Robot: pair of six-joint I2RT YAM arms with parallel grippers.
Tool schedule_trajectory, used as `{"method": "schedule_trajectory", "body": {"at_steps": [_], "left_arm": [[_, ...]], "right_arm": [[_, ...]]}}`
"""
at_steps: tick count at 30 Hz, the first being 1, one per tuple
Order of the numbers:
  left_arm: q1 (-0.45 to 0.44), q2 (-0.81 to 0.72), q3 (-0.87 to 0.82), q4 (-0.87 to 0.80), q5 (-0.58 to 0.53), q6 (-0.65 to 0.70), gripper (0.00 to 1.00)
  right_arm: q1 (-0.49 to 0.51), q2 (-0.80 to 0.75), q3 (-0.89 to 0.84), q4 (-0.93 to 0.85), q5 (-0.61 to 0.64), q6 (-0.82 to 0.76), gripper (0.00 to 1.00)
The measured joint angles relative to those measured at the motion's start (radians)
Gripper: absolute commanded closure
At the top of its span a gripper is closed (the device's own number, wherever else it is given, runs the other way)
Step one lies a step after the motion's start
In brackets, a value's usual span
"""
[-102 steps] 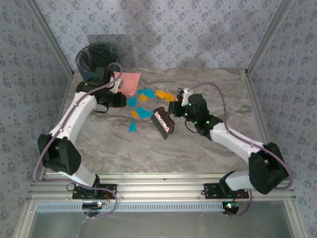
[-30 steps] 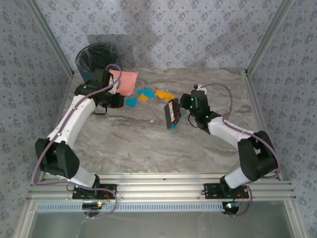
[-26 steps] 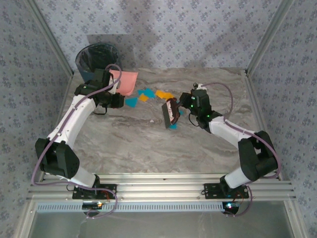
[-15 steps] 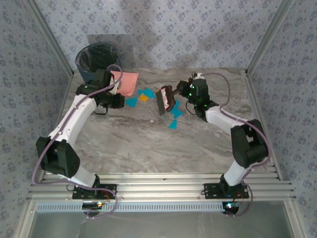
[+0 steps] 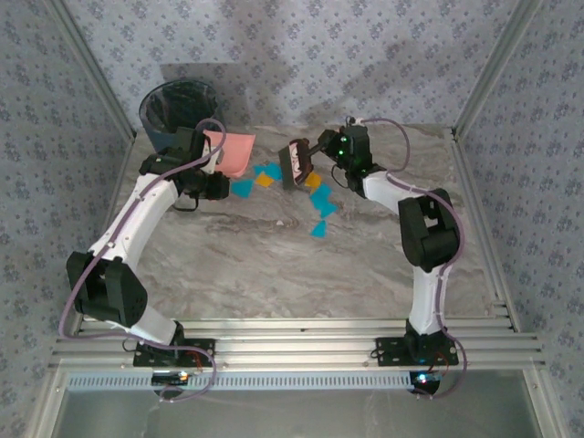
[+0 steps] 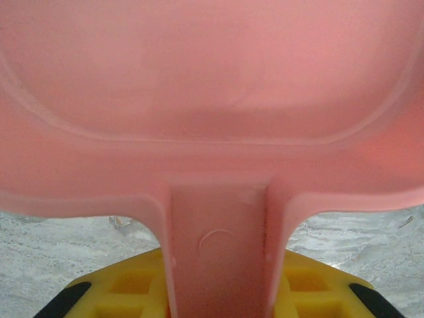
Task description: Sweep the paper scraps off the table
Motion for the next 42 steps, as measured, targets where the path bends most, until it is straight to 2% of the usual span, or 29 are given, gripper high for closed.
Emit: {"method": "schedule_trajectory", "body": {"at_steps": [12, 18, 33, 42], "left_arm": [[0.000, 0.000, 0.000, 0.000, 0.000, 0.000, 1.00], [-0.001, 0.000, 0.000, 0.000, 0.000, 0.000, 1.00], [-0.008, 0.000, 0.000, -0.004, 0.000, 0.000, 1.00], [-0.020, 0.000, 0.000, -0.007, 0.000, 0.001, 1.00]], "right_arm": [[-0.021, 0.068, 0.051, -0.082, 0.035, 0.040, 1.00], [-0.029, 0.052, -0.004, -0.078, 0.063, 0.060, 1.00], [-0.030, -0.246, -0.331, -0.115, 0.264, 0.098, 1.00], [-0.015, -0.362, -0.409, -0.183, 0.333, 0.113, 1.00]]}}
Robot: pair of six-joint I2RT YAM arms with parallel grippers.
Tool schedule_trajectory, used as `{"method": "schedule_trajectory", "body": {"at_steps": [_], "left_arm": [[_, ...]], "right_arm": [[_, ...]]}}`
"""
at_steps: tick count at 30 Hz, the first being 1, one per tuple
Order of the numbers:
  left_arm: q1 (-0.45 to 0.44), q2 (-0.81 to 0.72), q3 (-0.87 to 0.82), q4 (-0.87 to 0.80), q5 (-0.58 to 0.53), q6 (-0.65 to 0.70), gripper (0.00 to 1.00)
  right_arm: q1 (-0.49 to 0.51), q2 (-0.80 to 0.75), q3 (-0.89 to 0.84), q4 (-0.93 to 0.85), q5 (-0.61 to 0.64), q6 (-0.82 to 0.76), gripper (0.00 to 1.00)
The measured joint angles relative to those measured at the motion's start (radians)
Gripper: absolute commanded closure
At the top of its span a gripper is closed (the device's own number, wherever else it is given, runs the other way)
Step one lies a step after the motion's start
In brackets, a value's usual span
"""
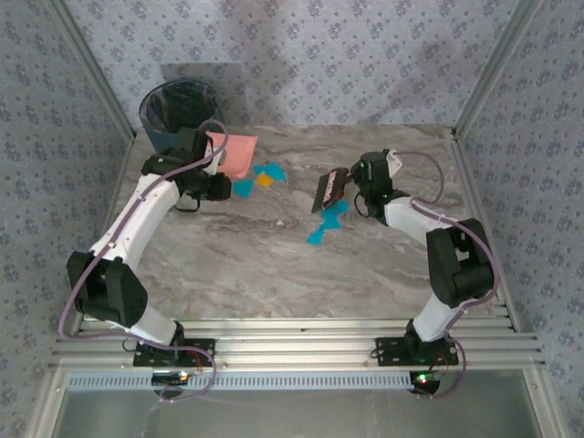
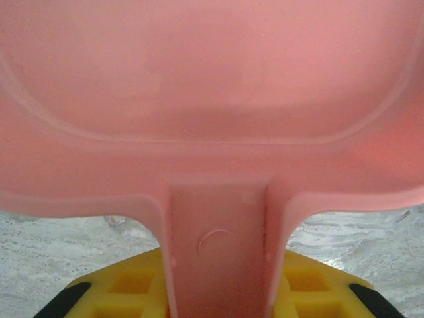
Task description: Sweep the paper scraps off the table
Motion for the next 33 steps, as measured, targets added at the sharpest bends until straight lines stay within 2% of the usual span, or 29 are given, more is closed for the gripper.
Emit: {"method": "schedule_trajectory", "body": {"at_steps": [4, 16, 26, 33], "left_arm": [[-0.006, 0.010, 0.000, -0.001, 0.000, 0.003, 1.00], [-0.040, 0.036, 0.002, -0.030, -0.003, 0.027, 1.00], [-0.113, 0.053, 0.087, -0.103, -0.023, 0.056, 1.00], [-0.161, 0.053, 0.102, -0.173, -0.042, 0.054, 1.00]], "right_arm": [[0.011, -0.031, -0.007, -0.014, -0.004, -0.034, 1.00], [0.013, -0.151, -0.006, -0.034, -0.176, -0.292, 1.00], [-0.023, -0.336, -0.006, -0.175, -0.186, -0.582, 1.00], [-0.061, -0.391, -0.043, -0.289, -0.129, -0.734, 1.00]]}}
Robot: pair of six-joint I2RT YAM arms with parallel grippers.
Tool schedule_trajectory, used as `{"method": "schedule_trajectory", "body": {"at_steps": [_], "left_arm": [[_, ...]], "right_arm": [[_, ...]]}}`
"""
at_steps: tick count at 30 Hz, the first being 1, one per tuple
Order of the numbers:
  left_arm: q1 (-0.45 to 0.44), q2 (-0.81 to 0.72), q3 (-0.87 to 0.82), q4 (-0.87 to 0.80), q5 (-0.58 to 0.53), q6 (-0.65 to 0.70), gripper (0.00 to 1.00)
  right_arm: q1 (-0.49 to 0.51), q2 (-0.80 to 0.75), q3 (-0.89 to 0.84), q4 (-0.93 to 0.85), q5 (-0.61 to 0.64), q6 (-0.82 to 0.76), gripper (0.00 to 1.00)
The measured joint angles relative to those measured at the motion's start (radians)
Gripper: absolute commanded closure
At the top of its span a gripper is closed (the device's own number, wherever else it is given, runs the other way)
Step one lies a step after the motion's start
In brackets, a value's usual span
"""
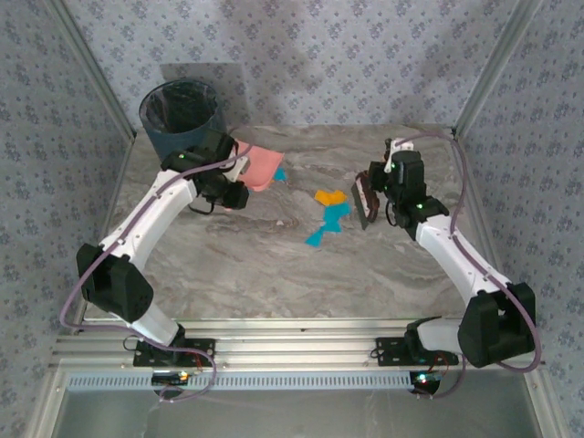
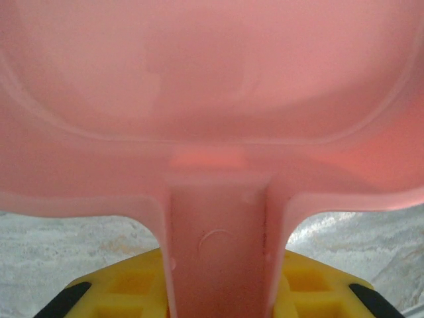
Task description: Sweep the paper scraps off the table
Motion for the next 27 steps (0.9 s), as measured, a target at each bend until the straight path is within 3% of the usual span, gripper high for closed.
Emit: {"method": "schedule_trajectory", "body": {"at_steps": [9, 27], "left_arm": [[-0.121, -0.013, -0.107, -0.076, -0.030, -0.031, 1.00], [-0.322, 0.049, -0.228, -0.136, -0.045, -0.044, 1.00]], "right_arm": [[-0.002, -0.012, -0.044, -0.042, 0.055, -0.111, 1.00], [0.045, 0.010, -0.074, -0.017, 0.085, -0.142, 1.00]]}}
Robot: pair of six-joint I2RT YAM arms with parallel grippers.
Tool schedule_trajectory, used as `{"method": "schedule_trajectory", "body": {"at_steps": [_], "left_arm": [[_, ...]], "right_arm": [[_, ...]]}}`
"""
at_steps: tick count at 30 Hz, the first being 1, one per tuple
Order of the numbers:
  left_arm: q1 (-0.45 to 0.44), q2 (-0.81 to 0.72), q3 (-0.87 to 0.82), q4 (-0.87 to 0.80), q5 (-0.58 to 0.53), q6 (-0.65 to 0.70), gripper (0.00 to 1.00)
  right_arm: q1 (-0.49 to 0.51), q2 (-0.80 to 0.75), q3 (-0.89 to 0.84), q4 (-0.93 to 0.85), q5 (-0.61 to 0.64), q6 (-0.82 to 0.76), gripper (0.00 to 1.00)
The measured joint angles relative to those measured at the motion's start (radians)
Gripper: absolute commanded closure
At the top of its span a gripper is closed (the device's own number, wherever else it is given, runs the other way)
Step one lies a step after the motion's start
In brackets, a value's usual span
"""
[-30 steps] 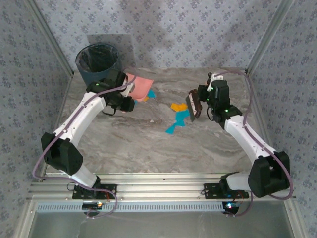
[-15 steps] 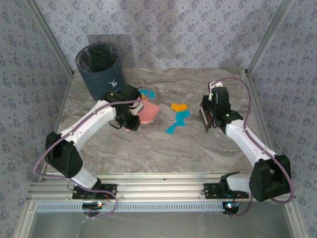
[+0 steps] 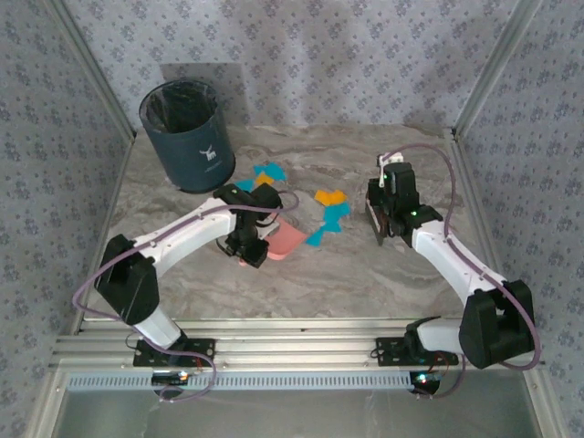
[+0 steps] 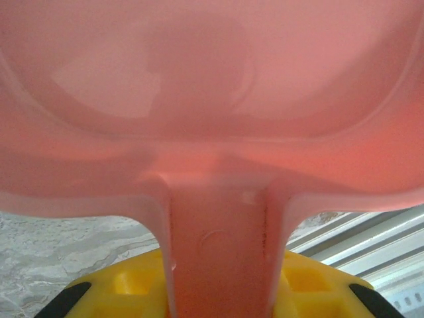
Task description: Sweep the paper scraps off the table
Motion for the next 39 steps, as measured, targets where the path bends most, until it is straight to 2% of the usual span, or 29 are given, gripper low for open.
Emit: {"method": "schedule_trajectory", "body": {"at_steps": [14, 27, 39], "left_arm": [[-0.059, 0.103, -0.004, -0.019, 0.021, 0.027, 1.00], [-0.060, 0.157, -0.017, -0.019, 0.080, 0.045, 1.00], [-0.060, 0.201, -0.014, 0.006, 0.084, 0.050, 1.00]], "right_arm": [[0.077, 0.014, -0.003, 0.024, 0.028, 0.001, 1.00], [0.119, 0.024, -0.009, 0.046, 0.042, 0.008, 1.00], [0.188, 0.034, -0.011, 0.061, 0.055, 0.012, 1.00]]}}
